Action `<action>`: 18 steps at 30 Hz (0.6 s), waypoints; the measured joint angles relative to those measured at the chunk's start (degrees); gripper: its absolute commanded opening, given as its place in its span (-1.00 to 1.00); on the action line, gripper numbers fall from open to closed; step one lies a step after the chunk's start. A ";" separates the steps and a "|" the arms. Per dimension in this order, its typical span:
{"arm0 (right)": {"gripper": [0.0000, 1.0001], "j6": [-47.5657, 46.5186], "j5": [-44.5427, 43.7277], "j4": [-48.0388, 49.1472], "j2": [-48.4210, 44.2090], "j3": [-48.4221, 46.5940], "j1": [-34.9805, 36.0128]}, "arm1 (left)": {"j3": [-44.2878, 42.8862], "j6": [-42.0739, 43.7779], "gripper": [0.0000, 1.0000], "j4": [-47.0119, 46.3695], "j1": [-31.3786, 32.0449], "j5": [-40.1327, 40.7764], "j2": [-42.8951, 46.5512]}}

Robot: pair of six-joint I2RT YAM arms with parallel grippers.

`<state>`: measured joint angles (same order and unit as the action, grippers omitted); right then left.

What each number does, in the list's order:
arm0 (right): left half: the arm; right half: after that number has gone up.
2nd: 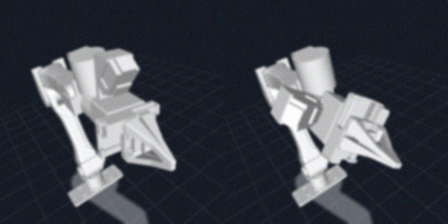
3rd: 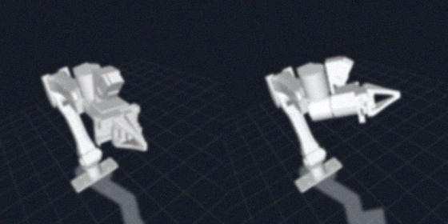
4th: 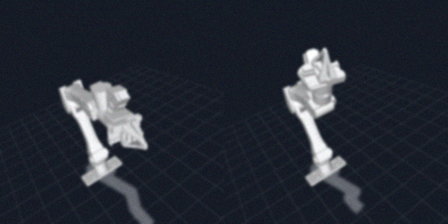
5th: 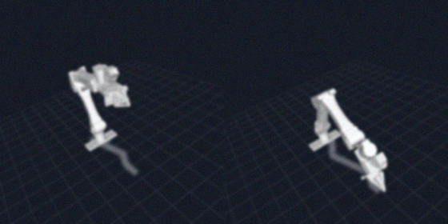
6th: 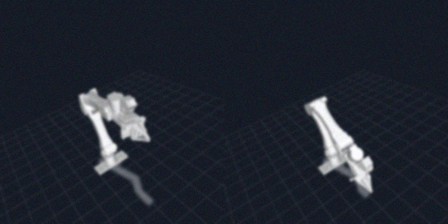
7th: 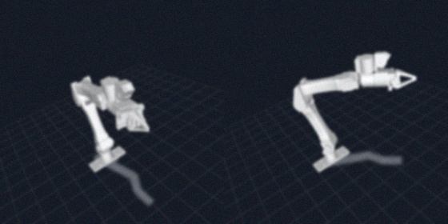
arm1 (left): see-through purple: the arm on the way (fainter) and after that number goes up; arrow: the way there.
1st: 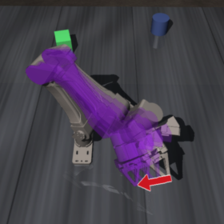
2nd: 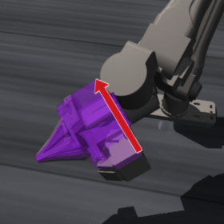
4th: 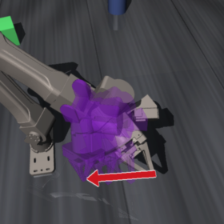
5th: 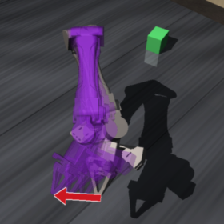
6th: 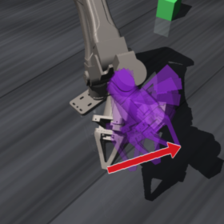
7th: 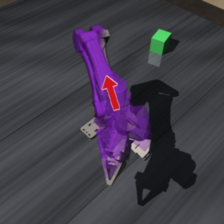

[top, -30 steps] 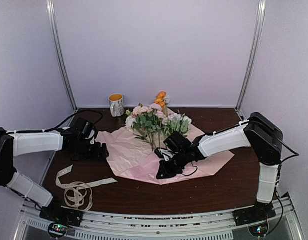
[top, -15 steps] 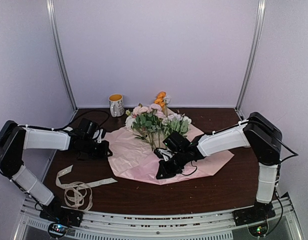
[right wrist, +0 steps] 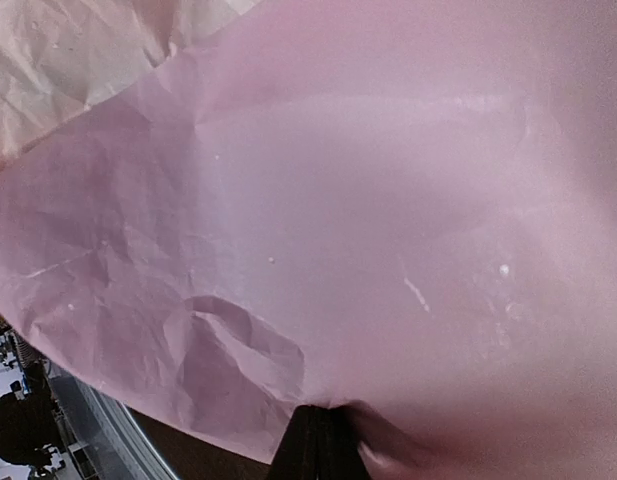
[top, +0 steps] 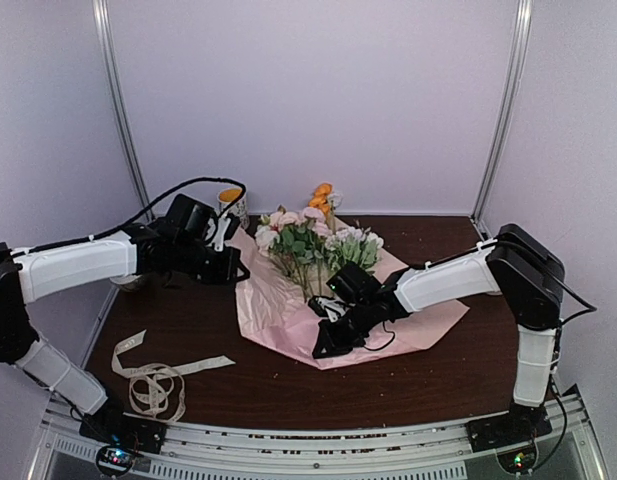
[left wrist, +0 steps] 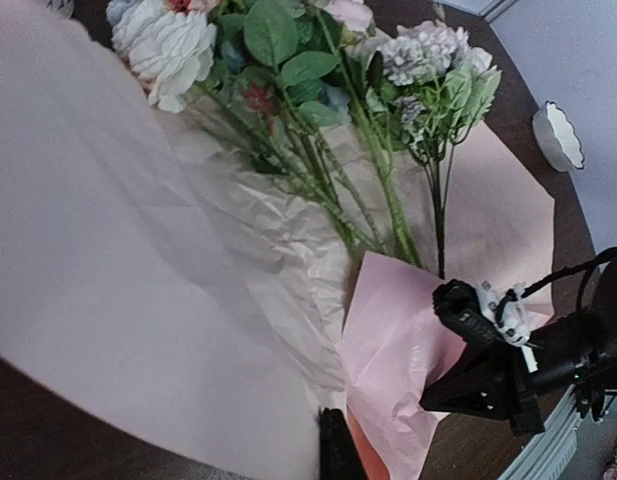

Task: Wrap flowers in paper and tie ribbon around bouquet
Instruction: Fold the one-fourth-folded wrapping paper at the center of the board.

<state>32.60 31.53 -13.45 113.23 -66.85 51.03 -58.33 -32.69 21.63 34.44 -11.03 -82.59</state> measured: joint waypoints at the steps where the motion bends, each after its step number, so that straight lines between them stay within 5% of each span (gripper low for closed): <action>1: -0.98 -0.13 0.09 0.00 0.02 0.00 -0.02 | -2.16 0.37 -1.00 0.26 0.46 -0.50 -0.85; 10: -0.98 -0.48 2.12 3.58 0.46 0.98 -0.50 | -22.34 3.04 -1.00 1.46 3.26 -8.20 -16.26; 18: -0.96 6.40 8.09 17.44 0.44 7.65 -2.40 | -38.47 3.76 -1.00 1.81 4.04 -14.73 -33.07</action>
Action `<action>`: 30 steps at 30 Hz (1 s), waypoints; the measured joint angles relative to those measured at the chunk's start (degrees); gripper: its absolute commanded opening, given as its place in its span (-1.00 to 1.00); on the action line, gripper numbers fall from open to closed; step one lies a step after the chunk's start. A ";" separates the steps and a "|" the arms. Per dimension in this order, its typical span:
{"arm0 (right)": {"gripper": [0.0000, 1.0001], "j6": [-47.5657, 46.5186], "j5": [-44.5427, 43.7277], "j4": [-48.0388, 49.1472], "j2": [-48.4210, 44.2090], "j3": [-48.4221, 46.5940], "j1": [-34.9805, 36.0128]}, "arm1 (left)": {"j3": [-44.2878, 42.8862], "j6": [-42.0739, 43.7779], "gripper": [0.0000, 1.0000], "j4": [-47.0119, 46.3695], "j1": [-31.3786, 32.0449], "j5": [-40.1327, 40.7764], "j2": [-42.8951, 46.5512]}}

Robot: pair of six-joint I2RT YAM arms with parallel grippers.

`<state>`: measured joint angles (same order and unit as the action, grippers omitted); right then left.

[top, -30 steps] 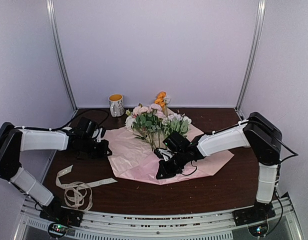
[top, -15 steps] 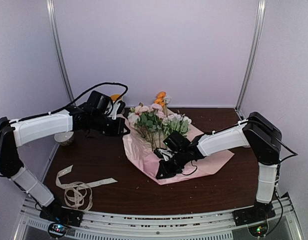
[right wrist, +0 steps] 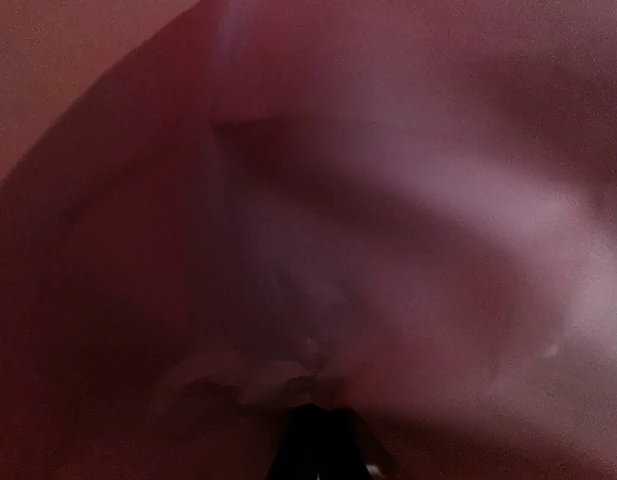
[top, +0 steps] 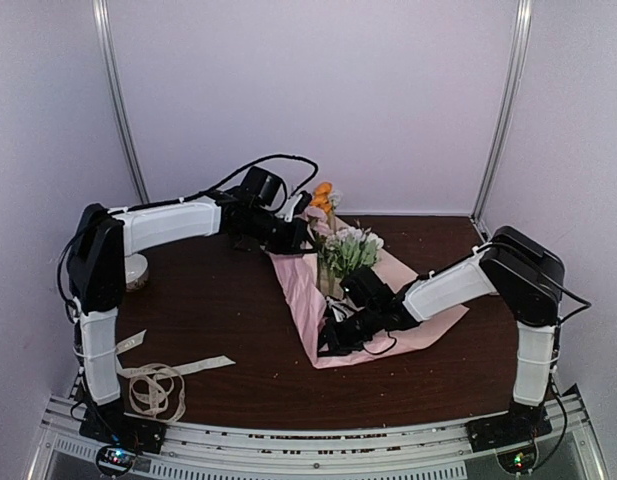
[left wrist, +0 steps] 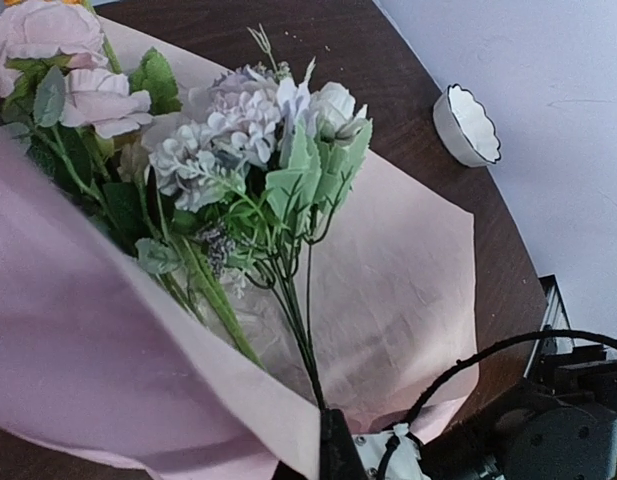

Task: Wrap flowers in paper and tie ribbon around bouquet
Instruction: Fold the one-fourth-folded wrapping paper at the center of the board.

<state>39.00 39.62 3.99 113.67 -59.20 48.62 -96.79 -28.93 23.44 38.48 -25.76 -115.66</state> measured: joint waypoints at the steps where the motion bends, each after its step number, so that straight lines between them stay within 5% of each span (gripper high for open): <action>1: -0.95 0.98 0.50 1.68 -0.04 0.79 -0.20 | -1.49 0.04 -1.00 0.00 -0.02 -0.33 -1.84; 15: -0.67 9.16 -6.47 7.87 -15.76 11.13 -4.00 | -7.34 0.52 -1.00 -0.61 0.26 -0.42 -12.87; 23: -0.21 -0.20 -12.35 -3.93 -20.11 0.83 -4.81 | -7.87 1.36 -1.00 -0.55 0.52 0.31 -13.33; 30: -0.12 -4.26 -12.92 -7.43 -18.01 -5.01 -5.40 | -7.91 1.92 -1.00 -0.46 0.52 1.25 -13.35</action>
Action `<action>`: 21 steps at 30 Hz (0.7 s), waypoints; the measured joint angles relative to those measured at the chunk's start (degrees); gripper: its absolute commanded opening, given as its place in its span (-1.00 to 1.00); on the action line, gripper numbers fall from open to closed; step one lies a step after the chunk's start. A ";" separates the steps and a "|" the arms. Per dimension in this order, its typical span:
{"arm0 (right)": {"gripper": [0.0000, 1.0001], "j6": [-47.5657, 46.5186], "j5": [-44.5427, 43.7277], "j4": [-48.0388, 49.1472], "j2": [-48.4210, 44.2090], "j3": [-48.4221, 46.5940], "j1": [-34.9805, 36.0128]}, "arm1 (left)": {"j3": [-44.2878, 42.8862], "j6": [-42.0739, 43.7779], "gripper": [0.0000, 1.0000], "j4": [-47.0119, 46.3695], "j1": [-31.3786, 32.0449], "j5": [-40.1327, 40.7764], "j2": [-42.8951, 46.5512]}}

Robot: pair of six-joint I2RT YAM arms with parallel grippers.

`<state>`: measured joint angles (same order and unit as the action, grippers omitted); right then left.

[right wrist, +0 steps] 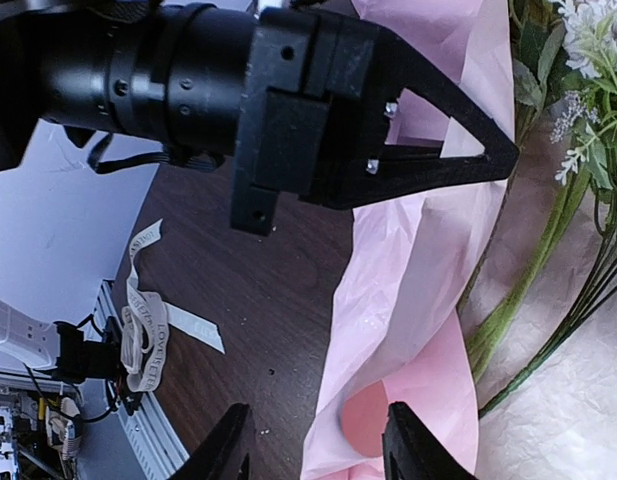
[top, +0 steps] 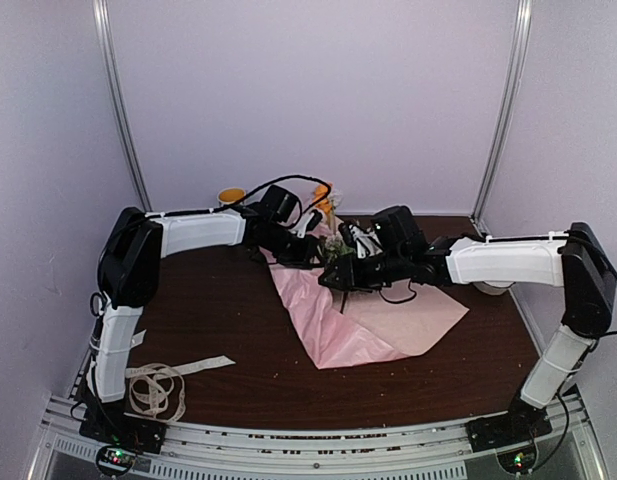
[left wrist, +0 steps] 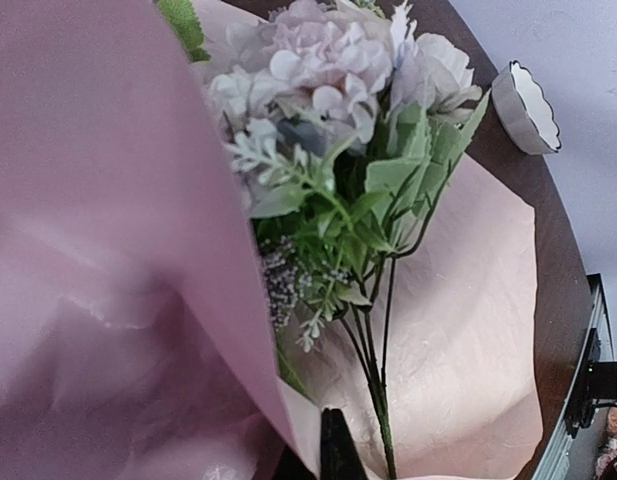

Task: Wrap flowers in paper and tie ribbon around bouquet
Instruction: Fold the one-fourth-folded wrapping paper at the center of the board.

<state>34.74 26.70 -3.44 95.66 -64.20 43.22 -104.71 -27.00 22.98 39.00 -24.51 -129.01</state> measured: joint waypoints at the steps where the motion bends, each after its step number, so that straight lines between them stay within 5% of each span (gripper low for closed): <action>1: -0.13 -0.46 -0.09 -0.50 0.87 -0.59 -0.02 | 0.00 0.11 -1.00 0.02 0.00 0.09 0.00; 4: -0.23 -2.10 -0.15 -2.97 3.34 -1.99 -0.02 | 0.00 0.20 -1.00 0.15 0.02 0.26 0.00; 10: -0.98 -4.48 0.39 -7.52 6.16 -4.15 -0.02 | -0.42 0.66 -1.00 1.09 0.02 0.55 0.00; 13: -1.00 -4.68 0.68 -7.39 6.14 -3.98 -0.02 | -0.90 1.25 -1.00 1.42 0.02 0.76 -0.02; 17: -1.00 -4.42 0.85 -6.84 5.95 -2.73 -0.20 | -1.16 3.13 -0.15 2.10 0.07 1.62 -0.02; 21: -1.00 -3.65 1.31 -5.75 4.70 1.01 -0.83 | -1.01 6.67 0.19 2.40 0.09 4.11 0.59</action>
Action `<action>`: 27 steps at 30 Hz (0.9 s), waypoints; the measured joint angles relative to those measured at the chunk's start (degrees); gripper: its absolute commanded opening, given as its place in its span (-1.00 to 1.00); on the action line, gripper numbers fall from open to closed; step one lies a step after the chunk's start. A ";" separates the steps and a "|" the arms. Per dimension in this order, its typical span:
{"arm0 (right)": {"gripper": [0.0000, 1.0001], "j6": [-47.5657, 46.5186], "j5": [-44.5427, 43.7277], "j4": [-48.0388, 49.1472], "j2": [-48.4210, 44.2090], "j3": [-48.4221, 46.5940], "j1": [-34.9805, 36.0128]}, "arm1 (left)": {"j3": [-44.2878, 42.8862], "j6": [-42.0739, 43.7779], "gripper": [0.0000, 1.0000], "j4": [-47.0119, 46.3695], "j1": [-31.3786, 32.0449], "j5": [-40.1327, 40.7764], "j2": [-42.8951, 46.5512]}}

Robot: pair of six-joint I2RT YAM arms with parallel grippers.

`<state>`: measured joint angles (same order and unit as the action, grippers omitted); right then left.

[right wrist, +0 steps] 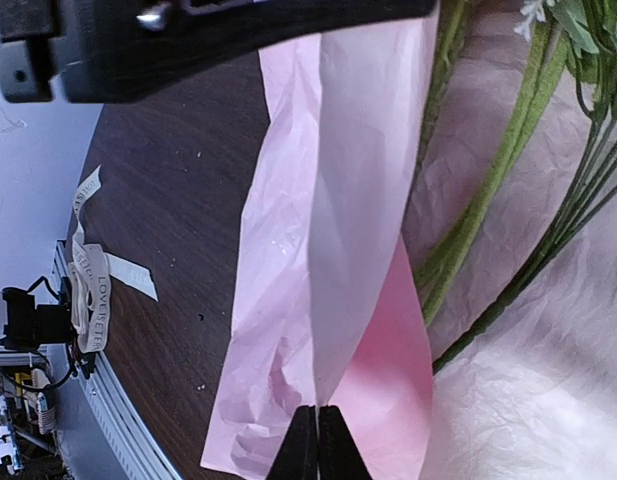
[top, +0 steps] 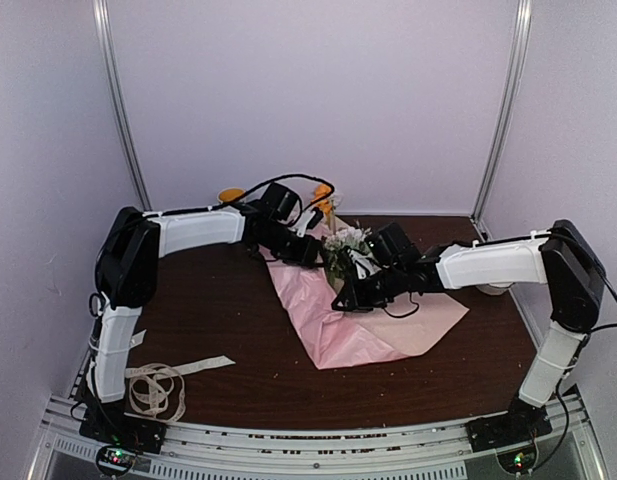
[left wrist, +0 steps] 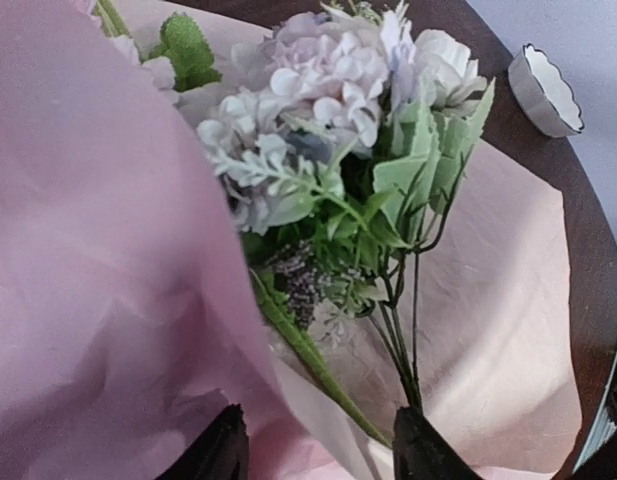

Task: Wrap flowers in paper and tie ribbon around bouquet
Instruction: Fold the one-fourth-folded wrapping paper at the center of the board.

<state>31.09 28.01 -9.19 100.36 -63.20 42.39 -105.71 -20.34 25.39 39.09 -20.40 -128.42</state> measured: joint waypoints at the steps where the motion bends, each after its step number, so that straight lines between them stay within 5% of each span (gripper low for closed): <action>1: -1.00 0.31 0.13 0.17 -0.09 0.55 -0.24 | 0.42 0.94 0.21 0.04 0.02 0.81 0.63; 8: -1.00 2.56 0.70 4.50 -0.81 5.38 -1.92 | 13.79 11.47 -0.07 -2.89 0.98 6.62 17.62; 13: -1.00 4.24 2.12 7.52 -0.81 7.30 -2.62 | 24.52 24.96 -0.06 -6.60 10.23 9.40 27.89; 18: -1.00 4.90 4.33 9.42 -0.79 7.34 -4.28 | 30.12 35.17 0.06 -7.30 20.85 9.64 24.61; 23: -1.00 4.35 5.62 9.01 -0.04 6.93 -4.63 | 29.42 39.41 0.06 -7.26 22.14 10.67 17.75; 27: -1.00 3.67 5.57 8.59 0.07 6.75 -4.83 | 20.65 40.22 -0.08 -2.95 22.18 13.88 9.55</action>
<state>34.76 33.58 -0.60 100.42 -56.45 37.56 -85.06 19.88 22.44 61.28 -6.52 -118.87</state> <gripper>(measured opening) 0.001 0.498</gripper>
